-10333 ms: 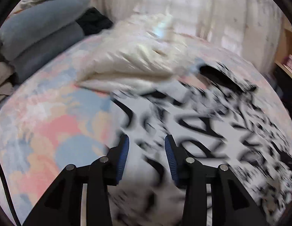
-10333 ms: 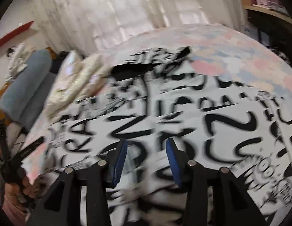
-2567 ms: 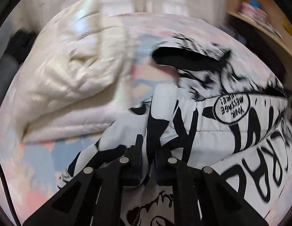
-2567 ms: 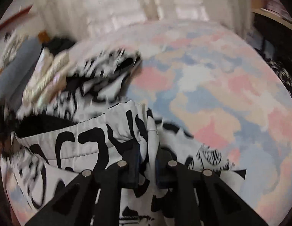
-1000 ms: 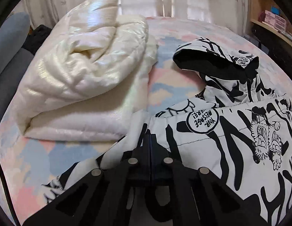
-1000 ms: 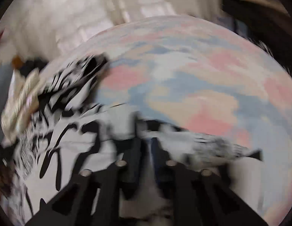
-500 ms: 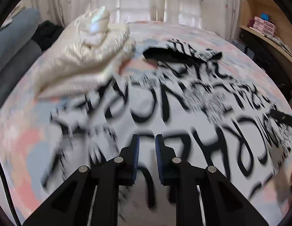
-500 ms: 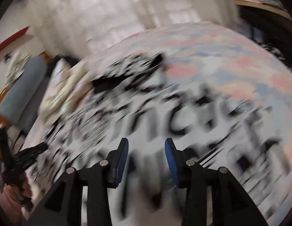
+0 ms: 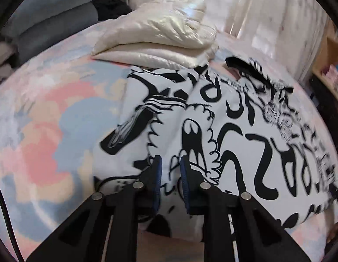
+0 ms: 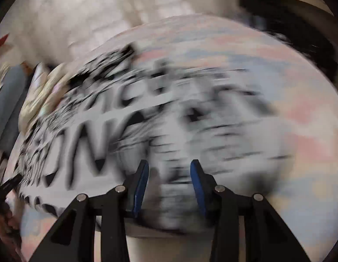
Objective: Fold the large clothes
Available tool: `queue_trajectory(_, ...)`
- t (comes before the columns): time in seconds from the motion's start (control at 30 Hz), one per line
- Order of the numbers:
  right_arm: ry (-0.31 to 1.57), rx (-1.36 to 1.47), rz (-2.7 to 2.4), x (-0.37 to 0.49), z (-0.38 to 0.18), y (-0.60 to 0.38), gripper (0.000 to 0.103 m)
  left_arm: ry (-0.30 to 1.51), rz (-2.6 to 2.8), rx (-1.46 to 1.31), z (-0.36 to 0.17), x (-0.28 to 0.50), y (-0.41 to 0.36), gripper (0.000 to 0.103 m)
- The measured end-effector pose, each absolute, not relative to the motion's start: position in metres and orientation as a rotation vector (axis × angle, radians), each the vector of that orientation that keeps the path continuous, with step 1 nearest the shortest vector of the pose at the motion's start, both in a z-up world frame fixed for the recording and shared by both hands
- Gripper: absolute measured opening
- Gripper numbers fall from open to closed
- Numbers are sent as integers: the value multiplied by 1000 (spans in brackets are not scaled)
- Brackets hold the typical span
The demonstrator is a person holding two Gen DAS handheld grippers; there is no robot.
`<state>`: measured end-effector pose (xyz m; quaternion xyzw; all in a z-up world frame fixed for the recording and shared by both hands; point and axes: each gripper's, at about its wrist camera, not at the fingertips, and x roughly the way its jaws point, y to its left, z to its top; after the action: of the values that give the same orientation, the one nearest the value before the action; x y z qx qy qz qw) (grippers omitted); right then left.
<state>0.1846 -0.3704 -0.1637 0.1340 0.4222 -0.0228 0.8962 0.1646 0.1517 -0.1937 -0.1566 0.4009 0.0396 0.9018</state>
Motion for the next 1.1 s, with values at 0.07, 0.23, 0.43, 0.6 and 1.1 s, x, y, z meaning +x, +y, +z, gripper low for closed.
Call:
queue_trajectory(0.07, 848, 351, -37, 173, -158, -398, 27, 821, 82, -328, -195, 162, 153, 16)
queue_trajectory(0.23, 853, 317, -61, 156, -152, -398, 26, 817, 93, -283, -195, 155, 149, 16)
queue_trajectory(0.43, 894, 324, -89, 149, -161, -392, 26, 815, 79, -298, -198, 156, 152, 17)
queue_trajectory(0.6, 875, 340, -95, 144, -170, -392, 26, 811, 74, -306, -202, 155, 152, 17)
queue_trajectory(1.1, 882, 406, -111, 130, -180, -393, 27, 806, 22, -396, -203, 150, 162, 18)
